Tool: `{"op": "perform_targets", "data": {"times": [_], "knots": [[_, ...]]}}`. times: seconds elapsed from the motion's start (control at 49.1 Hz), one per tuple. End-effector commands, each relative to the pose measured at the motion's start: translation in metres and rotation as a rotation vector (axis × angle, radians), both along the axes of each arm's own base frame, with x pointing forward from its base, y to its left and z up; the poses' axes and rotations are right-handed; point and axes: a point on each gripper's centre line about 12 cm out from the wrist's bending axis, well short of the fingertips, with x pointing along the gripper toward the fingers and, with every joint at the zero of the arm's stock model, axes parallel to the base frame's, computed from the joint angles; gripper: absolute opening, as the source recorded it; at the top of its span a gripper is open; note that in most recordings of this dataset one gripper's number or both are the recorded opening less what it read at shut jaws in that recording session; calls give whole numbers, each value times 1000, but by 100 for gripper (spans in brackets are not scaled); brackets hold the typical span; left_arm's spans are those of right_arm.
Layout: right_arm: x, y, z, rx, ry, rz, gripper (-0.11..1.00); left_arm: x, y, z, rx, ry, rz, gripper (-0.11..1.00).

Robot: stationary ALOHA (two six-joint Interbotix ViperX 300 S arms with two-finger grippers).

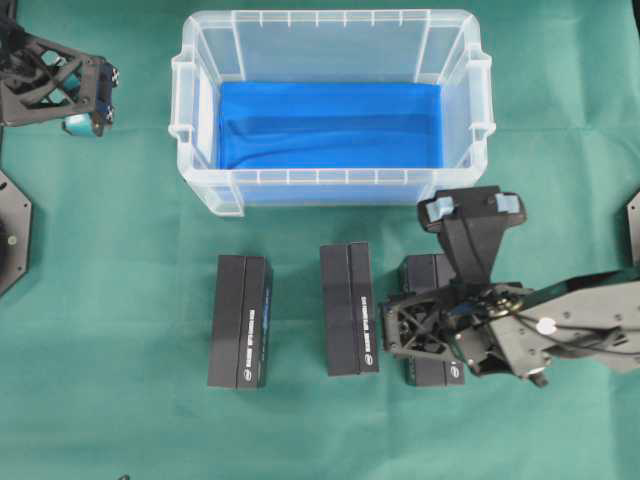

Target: Take out the box from the case.

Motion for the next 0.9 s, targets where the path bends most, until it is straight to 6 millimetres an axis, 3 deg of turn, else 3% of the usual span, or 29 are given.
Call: {"op": "perform_targets", "data": {"times": [0.0, 0.427, 0.59, 0.875], "knots": [[-1, -1, 38, 16, -68, -8, 94, -1, -1, 6, 5, -21, -5, 97], [-12, -14, 139, -39, -96, 7, 94, -1, -1, 6, 4, -21, -2, 97], [-12, -15, 153, -41, -105, 30, 94, -1, -1, 6, 5, -23, -3, 97], [-18, -14, 151, -42, -78, 42, 94, -1, -1, 6, 5, -23, -3, 97]]}}
